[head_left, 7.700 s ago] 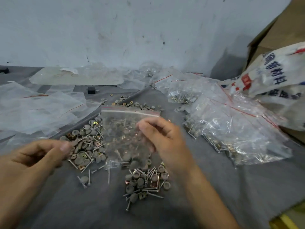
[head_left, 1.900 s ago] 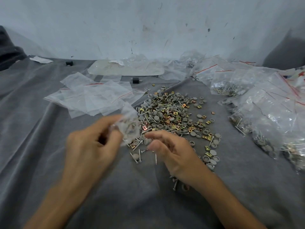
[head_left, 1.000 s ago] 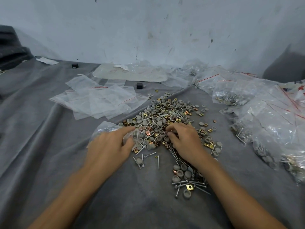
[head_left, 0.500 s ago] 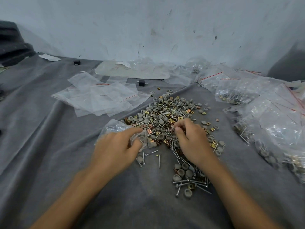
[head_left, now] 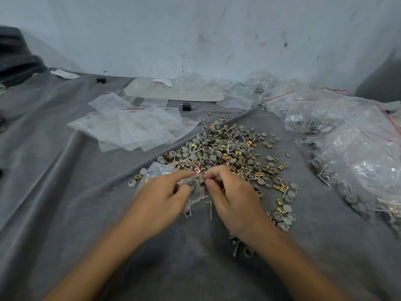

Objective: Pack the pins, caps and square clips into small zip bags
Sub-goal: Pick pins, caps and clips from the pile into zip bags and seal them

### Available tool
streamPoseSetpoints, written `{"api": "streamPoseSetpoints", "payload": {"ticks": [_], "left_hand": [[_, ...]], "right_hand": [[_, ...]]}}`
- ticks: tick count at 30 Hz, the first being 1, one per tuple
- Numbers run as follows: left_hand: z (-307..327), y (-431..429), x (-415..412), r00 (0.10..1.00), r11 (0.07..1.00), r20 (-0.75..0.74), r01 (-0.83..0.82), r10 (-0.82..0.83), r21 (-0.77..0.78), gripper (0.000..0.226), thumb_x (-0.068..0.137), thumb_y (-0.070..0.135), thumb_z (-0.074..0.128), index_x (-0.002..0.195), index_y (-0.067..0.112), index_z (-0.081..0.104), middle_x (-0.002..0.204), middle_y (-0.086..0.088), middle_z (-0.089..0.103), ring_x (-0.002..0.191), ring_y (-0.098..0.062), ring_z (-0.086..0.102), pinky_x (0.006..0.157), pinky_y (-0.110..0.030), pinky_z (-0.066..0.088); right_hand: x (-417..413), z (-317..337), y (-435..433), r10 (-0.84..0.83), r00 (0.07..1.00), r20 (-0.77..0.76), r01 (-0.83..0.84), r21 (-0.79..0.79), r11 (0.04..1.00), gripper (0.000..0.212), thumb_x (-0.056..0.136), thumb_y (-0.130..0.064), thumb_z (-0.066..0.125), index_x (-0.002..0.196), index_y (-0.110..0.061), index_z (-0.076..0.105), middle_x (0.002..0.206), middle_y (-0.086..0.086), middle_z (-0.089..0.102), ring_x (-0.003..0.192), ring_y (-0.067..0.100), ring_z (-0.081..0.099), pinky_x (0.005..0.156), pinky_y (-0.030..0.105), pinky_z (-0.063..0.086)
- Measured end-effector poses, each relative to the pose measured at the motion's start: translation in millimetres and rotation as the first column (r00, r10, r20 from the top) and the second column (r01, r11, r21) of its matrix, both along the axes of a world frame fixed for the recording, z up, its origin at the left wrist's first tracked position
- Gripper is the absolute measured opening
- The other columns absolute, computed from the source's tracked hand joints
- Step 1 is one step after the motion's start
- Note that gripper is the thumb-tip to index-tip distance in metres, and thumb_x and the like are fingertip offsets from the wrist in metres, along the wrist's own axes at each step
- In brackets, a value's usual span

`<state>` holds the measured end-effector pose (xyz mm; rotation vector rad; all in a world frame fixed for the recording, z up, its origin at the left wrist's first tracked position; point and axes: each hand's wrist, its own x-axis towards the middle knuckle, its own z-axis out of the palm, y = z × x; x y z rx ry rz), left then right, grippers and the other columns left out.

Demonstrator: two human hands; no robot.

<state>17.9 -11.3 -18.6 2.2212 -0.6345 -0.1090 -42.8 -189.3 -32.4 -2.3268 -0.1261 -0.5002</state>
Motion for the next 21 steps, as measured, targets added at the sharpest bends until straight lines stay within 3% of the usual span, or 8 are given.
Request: {"api": "streamPoseSetpoints", "payload": {"ticks": [3,8,12,15,21], "left_hand": [[-2.8,-1.4,1.5,0.999,0.998,-0.032,0.033,-0.034,-0.051,0.037,0.089,0.033,0.043,0.111,0.054,0.064,0.061,0.011,0.071,0.056,-0.001,0.063,0.062,-0.030,0.051],[-3.2,-0.3,1.4,0.995,0.993,-0.084,0.040,-0.050,-0.114,0.039,0.090,0.033,0.044,0.118,0.048,0.067,0.058,0.005,0.069,0.055,-0.002,0.061,0.059,-0.027,0.043],[-1.6,3.3,3.7,0.997,0.993,-0.083,-0.003,-0.007,-0.115,0.042,0.085,0.034,0.042,0.117,0.043,0.068,0.056,0.006,0.068,0.053,-0.001,0.059,0.059,-0.028,0.043],[0.9,8.7,4.6,0.999,0.997,-0.024,-0.047,0.045,-0.063,0.040,0.087,0.038,0.043,0.118,0.047,0.066,0.055,0.013,0.064,0.054,-0.009,0.059,0.063,-0.036,0.053],[4.1,8.5,3.2,0.998,0.997,-0.003,-0.064,0.064,-0.038,0.043,0.088,0.042,0.043,0.124,0.045,0.066,0.058,0.005,0.065,0.060,-0.017,0.062,0.068,-0.045,0.056]], "right_hand": [[0.3,-3.6,4.8,0.024,1.000,0.018,-0.024,-0.013,1.000,0.010,0.104,-0.024,0.051,0.110,-0.024,0.059,0.090,-0.011,0.063,0.085,0.008,0.058,0.074,0.036,0.049],[2.8,-7.4,8.4,0.066,0.998,-0.013,-0.067,-0.025,0.997,0.018,0.105,-0.027,0.052,0.120,-0.024,0.059,0.099,-0.008,0.068,0.089,0.006,0.062,0.077,0.034,0.051],[0.3,3.4,-0.5,0.089,0.996,0.000,-0.089,0.018,0.996,0.018,0.103,-0.025,0.054,0.118,-0.033,0.059,0.095,-0.010,0.071,0.081,0.004,0.065,0.068,0.025,0.052],[0.7,12.1,-25.6,-0.050,0.999,0.008,0.050,-0.087,0.995,0.016,0.101,-0.025,0.055,0.111,-0.032,0.066,0.103,-0.020,0.067,0.097,-0.001,0.060,0.081,0.021,0.048],[5.0,11.4,-69.7,-0.290,0.948,-0.130,0.247,-0.277,0.929,0.020,0.103,-0.023,0.053,0.115,-0.025,0.069,0.115,-0.009,0.064,0.114,0.015,0.053,0.096,0.036,0.045]]}}
